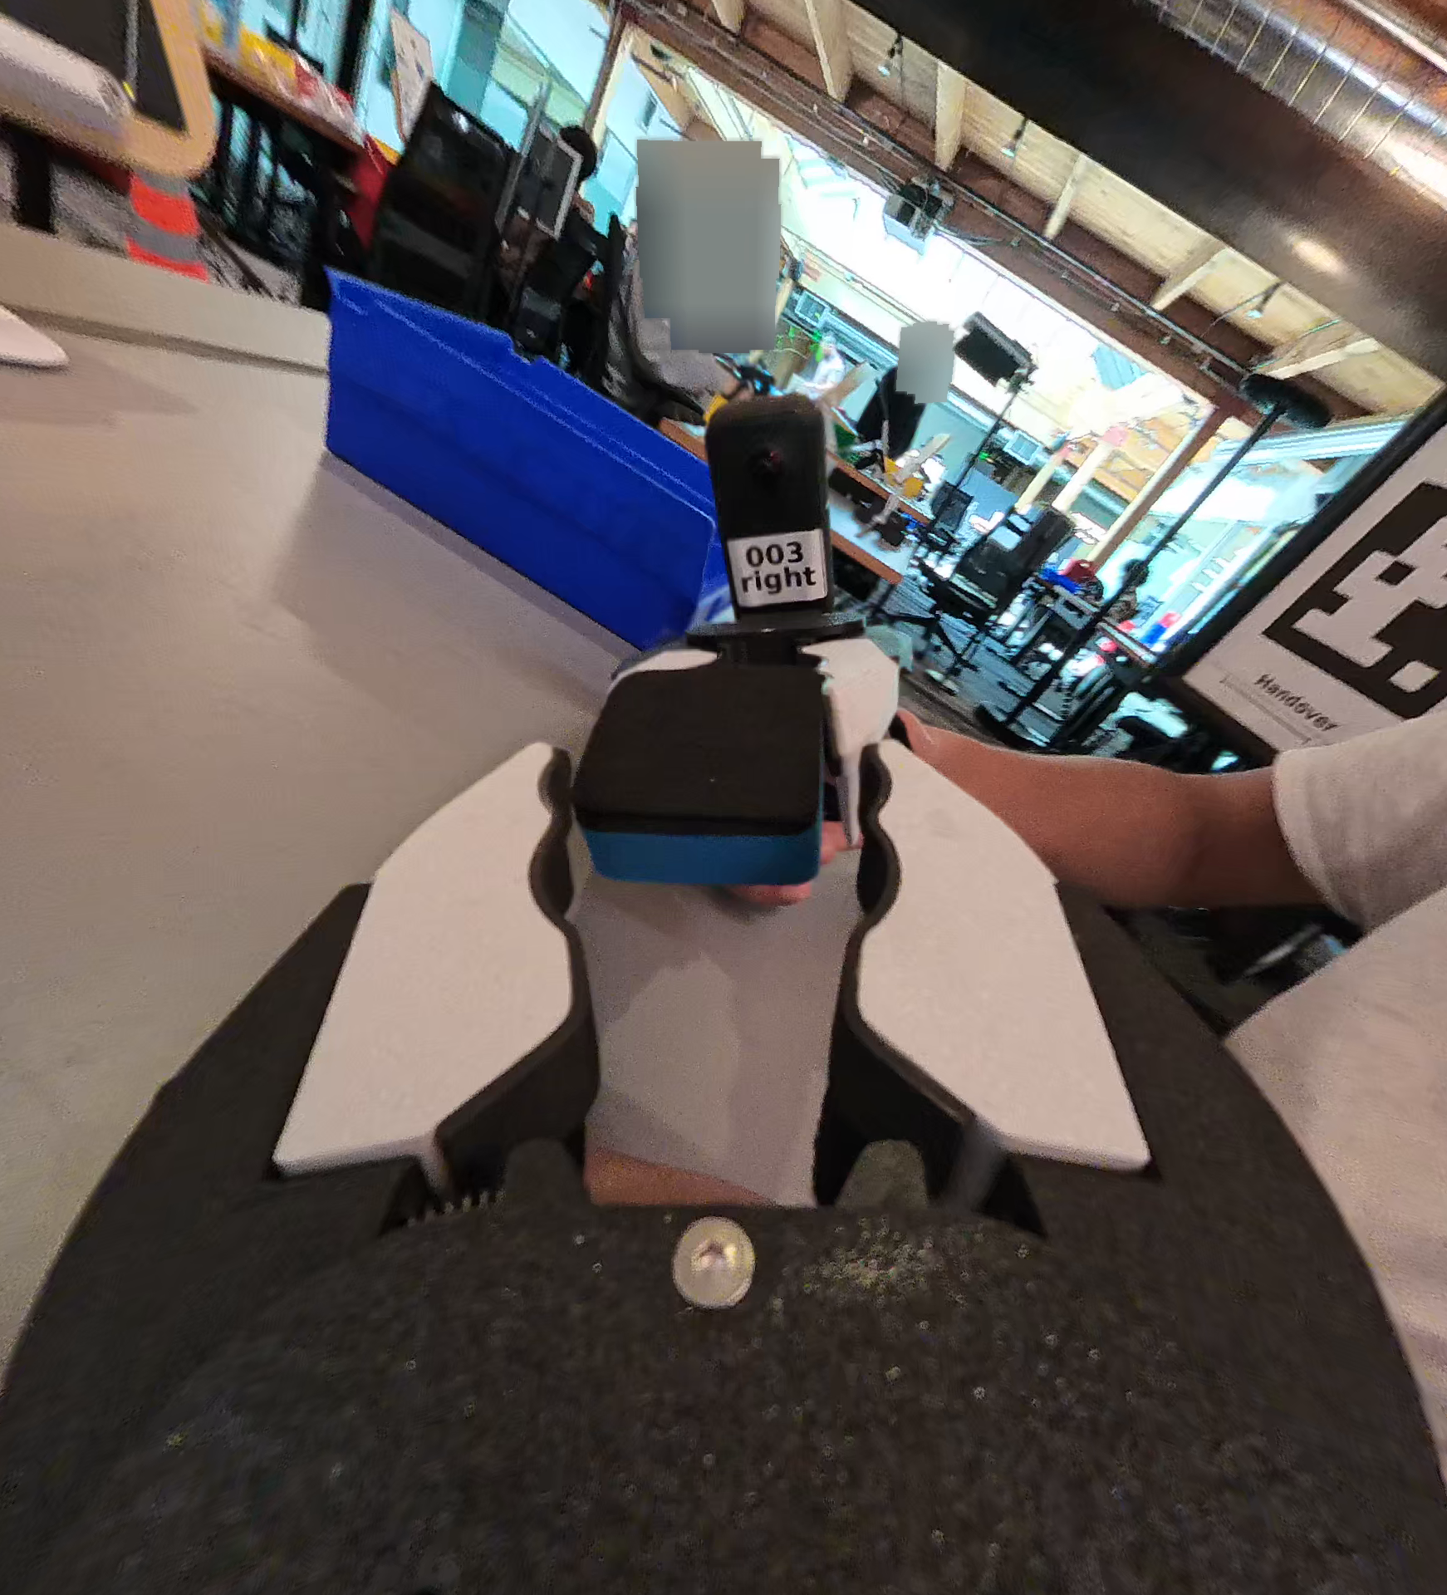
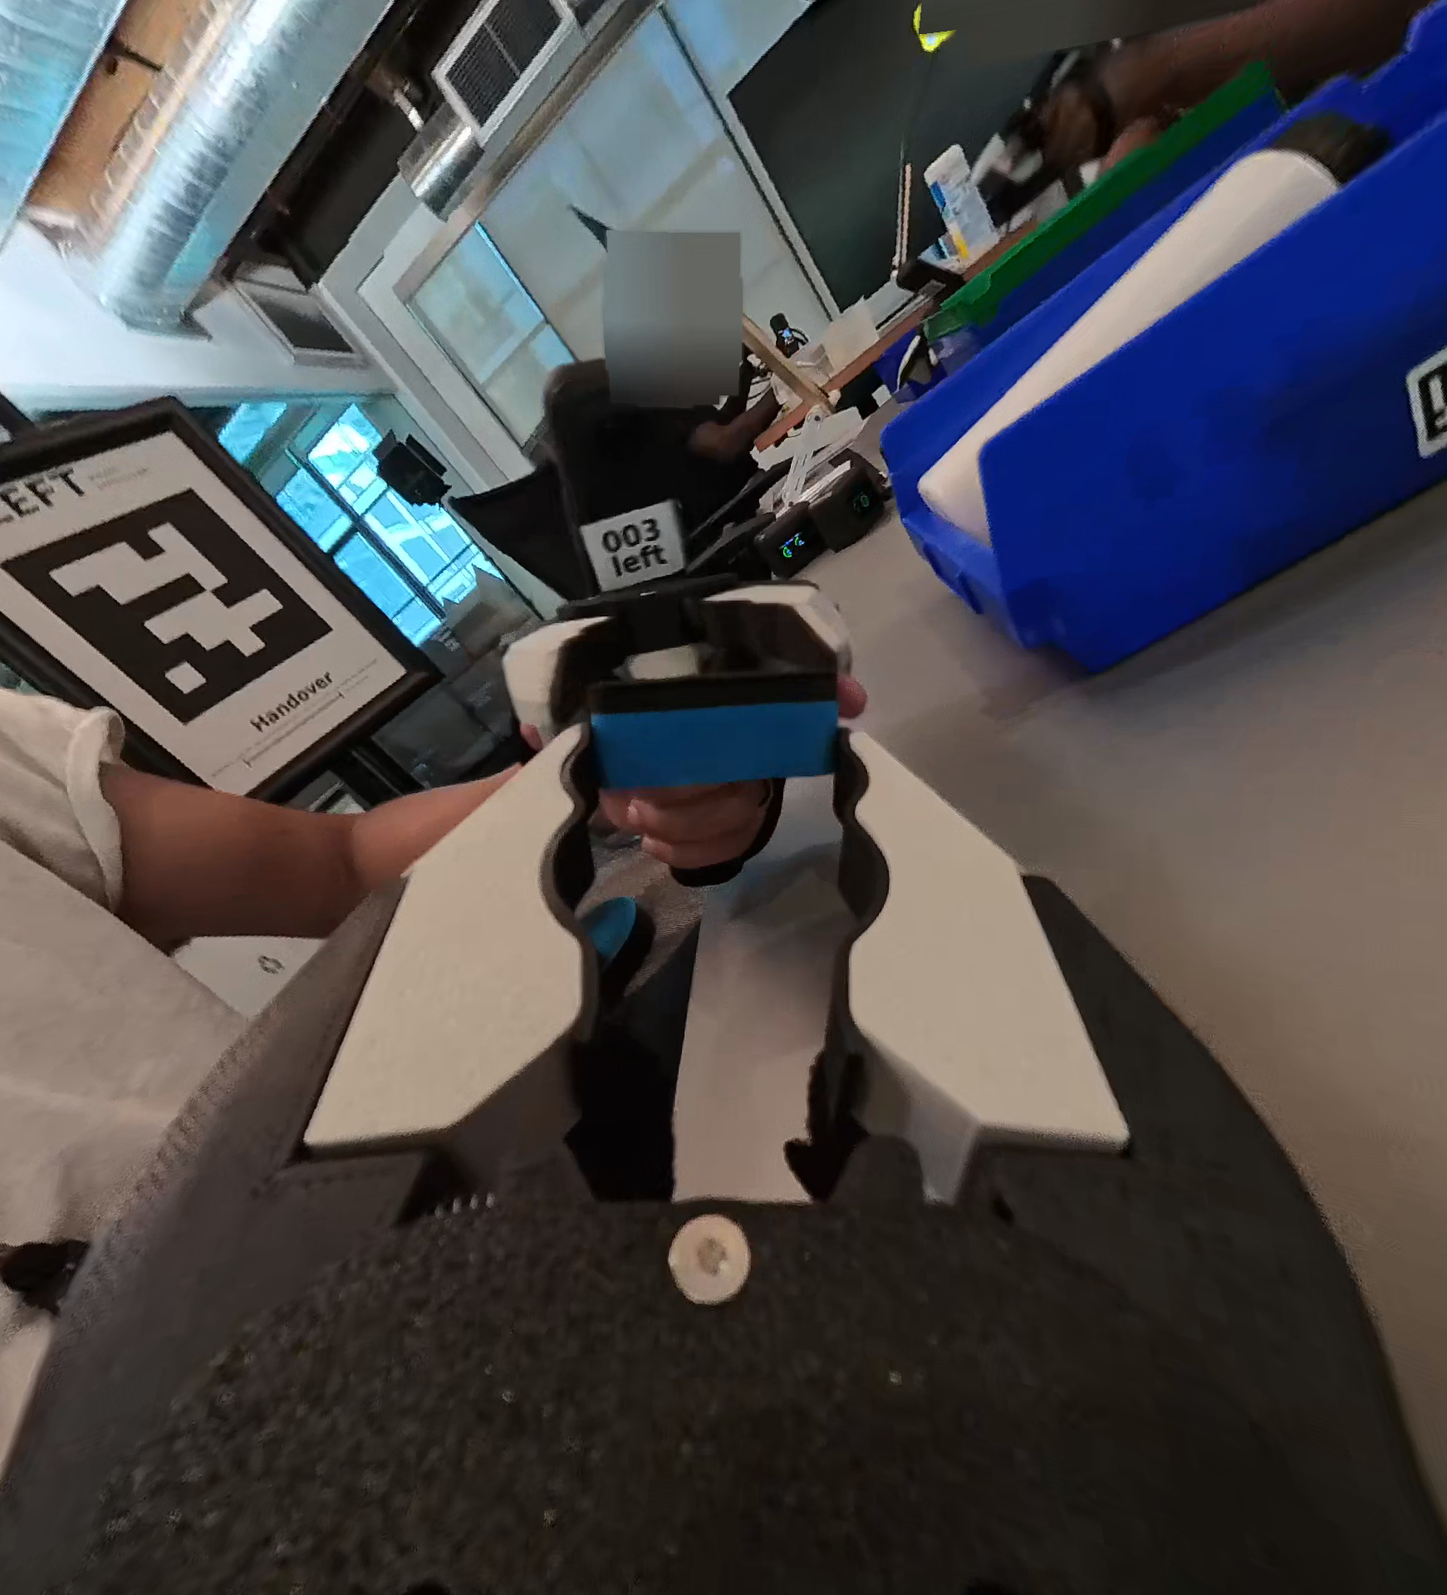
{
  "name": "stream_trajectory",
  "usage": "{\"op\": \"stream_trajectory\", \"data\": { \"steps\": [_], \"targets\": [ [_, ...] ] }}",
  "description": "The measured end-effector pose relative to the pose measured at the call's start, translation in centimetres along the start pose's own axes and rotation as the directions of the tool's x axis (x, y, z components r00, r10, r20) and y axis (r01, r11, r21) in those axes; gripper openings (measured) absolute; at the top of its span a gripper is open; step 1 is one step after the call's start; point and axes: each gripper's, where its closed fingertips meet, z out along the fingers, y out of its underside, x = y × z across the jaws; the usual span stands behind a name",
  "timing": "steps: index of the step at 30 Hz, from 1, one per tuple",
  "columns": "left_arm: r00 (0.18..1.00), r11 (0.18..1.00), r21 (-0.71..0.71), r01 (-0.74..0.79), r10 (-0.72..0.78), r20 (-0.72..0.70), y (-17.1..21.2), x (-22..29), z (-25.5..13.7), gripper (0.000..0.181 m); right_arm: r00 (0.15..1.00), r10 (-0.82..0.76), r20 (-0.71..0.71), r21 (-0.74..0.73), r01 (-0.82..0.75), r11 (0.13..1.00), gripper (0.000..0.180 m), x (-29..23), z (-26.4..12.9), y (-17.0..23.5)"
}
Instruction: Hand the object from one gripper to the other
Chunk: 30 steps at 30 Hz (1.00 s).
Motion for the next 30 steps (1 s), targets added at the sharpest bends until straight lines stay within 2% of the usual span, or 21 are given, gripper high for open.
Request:
{"op": "stream_trajectory", "data": {
  "steps": [3,6,8,11,16,17,19,24,27,30],
  "targets": [
    [0.991,0.992,0.015,-0.124,0.123,0.053,-0.1,-0.1,0.0,0.067,0.997,0.078,-0.027,0.014,-0.078,0.997,0.054,1.1,-0.7,-0.4],
    [0.94,0.953,-0.05,-0.3,0.304,0.155,0.6,-0.7,0.5,0.067,0.984,0.17,-0.059,0.02,-0.169,0.985,0.055,2.3,-1.3,-0.6],
    [0.858,0.891,-0.097,-0.443,0.453,0.242,0.5,-1.2,0.7,0.066,0.953,0.295,-0.065,0.001,-0.296,0.955,0.054,2.8,-1.7,-0.3],
    [0.698,0.754,-0.199,-0.626,0.655,0.291,1.1,-1.3,0.9,0.055,0.903,0.429,-0.033,-0.043,-0.43,0.902,0.055,2.8,-1.7,0.4],
    [0.457,0.542,-0.317,-0.779,0.835,0.306,1.7,-1.2,1.1,0.024,0.797,0.601,0.064,-0.115,-0.592,0.798,0.054,1.6,-1.2,1.2],
    [0.448,0.533,-0.317,-0.784,0.84,0.305,1.7,-1.1,1.1,0.024,0.778,0.623,0.081,-0.112,-0.614,0.781,0.054,1.6,-1.2,1.1],
    [0.482,0.568,-0.327,-0.755,0.819,0.311,1.7,-1.4,1.1,0.023,0.785,0.614,0.088,-0.096,-0.607,0.789,0.054,1.8,-1.2,1.0],
    [0.556,0.655,-0.288,-0.698,0.75,0.359,0.7,-2.2,0.4,0.022,0.876,0.475,0.088,-0.001,-0.477,0.879,0.06,2.2,-1.5,-0.6],
    [0.576,0.696,-0.288,-0.658,0.711,0.404,0.0,-3.2,-0.4,0.022,0.943,0.332,-0.016,0.078,-0.33,0.941,0.061,3.4,-2.2,-1.6],
    [0.541,0.693,-0.361,-0.624,0.716,0.441,0.1,-4.5,-1.0,0.022,0.973,0.148,-0.178,0.122,-0.128,0.984,0.063,4.5,-3.0,-2.8]
  ]
}}
